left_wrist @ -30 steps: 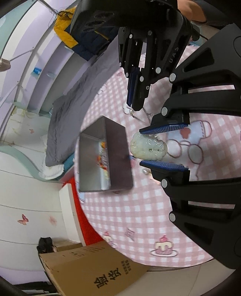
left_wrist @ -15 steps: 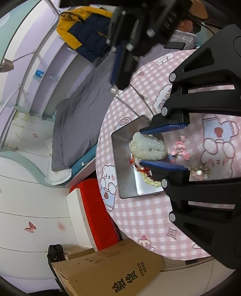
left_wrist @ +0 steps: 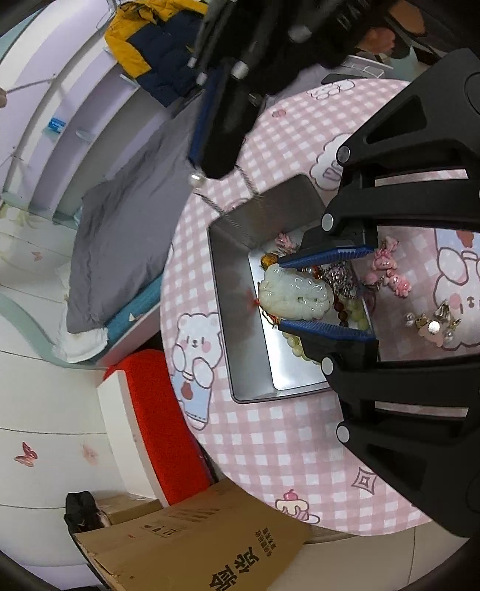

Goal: Organize jewelry
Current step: 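Lower the jade pendant and pearl earring into the box and open both grippers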

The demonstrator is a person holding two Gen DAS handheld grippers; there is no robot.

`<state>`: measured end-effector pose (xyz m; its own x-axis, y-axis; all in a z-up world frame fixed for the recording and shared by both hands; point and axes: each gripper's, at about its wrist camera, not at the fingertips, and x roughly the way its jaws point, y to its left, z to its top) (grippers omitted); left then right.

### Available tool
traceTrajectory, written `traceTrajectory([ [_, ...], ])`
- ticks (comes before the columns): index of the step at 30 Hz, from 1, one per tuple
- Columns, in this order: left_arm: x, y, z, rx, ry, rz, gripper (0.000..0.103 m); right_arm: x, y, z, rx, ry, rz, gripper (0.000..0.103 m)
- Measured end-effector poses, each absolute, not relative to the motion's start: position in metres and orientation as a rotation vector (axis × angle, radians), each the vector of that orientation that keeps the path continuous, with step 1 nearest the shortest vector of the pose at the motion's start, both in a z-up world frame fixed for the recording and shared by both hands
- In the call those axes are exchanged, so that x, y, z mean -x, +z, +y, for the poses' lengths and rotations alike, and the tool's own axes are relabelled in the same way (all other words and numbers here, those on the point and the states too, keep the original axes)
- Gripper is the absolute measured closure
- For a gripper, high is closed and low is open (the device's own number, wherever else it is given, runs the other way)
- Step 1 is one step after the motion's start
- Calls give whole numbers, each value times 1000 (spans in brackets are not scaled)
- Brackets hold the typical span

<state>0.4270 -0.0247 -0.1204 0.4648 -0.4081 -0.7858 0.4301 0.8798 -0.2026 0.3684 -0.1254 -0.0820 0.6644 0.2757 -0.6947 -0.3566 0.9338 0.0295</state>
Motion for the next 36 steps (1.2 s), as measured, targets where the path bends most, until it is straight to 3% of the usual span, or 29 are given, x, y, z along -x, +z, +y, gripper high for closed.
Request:
traceTrajectory([
  [12, -437, -138, -29, -32, -477, 1010, 73, -376, -114, -129, 59, 376, 861, 95],
  [13, -437, -138, -30, -32, -476, 1009, 70, -376, -115, -129, 57, 376, 863, 95],
  [14, -437, -138, -30, -30, -483, 1010, 60, -376, -115, -129, 56, 375, 865, 95],
  [17, -434, -133, -32, -47, -466, 983, 49, -375, -115, -132, 38, 372, 867, 95],
  [36, -385, -110, 8, -36, -417, 907, 48, -344, -95, -140, -1, 384, 836, 92],
])
